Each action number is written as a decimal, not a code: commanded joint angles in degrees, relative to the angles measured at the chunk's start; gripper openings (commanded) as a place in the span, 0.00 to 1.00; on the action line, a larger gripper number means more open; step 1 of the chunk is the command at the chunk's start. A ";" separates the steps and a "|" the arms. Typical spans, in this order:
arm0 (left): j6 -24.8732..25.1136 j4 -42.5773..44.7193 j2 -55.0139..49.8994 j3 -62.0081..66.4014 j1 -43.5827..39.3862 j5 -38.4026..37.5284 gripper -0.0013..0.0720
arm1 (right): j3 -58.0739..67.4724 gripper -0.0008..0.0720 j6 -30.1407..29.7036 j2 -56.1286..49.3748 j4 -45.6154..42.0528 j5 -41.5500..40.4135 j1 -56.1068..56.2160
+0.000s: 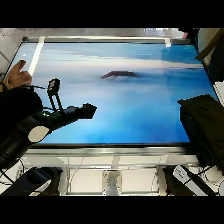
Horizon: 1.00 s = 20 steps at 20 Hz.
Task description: Fold the clothes and pants, and hang the long-sleeved shirts on hangers.
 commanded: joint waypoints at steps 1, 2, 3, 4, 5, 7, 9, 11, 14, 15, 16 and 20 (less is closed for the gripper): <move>0.00 0.04 0.02 0.02 0.07 -0.02 0.98 | -0.02 0.14 0.02 0.04 -0.07 0.02 0.04; 0.02 0.94 0.02 0.02 0.07 -0.02 0.98 | -0.02 0.14 0.02 0.04 -0.04 0.02 0.04; 0.20 3.65 0.04 0.04 0.07 -0.33 0.98 | -0.02 0.14 0.02 0.04 -0.07 0.02 0.04; 0.17 8.00 0.04 0.04 0.09 -1.03 0.98 | -0.02 0.14 0.02 0.04 -0.07 0.02 0.04; -0.17 13.42 0.04 0.09 0.70 -2.97 0.98 | -0.02 0.14 0.02 0.04 -0.04 0.02 0.04; -2.69 21.35 0.07 0.11 5.27 -8.41 0.98 | -0.02 0.14 0.02 0.04 -0.07 0.02 0.04; -3.30 26.88 0.07 0.11 13.97 -11.47 0.98 | -0.02 0.14 -0.76 0.04 -0.22 0.02 0.04; -3.30 26.91 0.04 0.42 26.27 -11.58 0.98 | -0.02 0.14 -0.85 0.04 -0.20 0.02 0.04; -2.78 25.68 0.02 1.33 46.40 -11.43 0.98 | -0.02 0.14 -0.85 0.02 -0.20 -1.86 0.04; -2.14 25.66 -0.02 1.42 53.48 -10.03 0.98 | -0.02 0.14 -0.81 -0.04 -0.13 -5.70 0.04; -2.10 25.11 -0.26 1.64 59.71 -8.90 0.98 | -0.02 0.14 -0.09 -0.04 0.24 -9.35 0.04; 14.69 0.92 -8.04 6.32 82.27 -7.87 0.98 | -0.02 0.14 -0.02 0.00 1.18 -21.62 0.04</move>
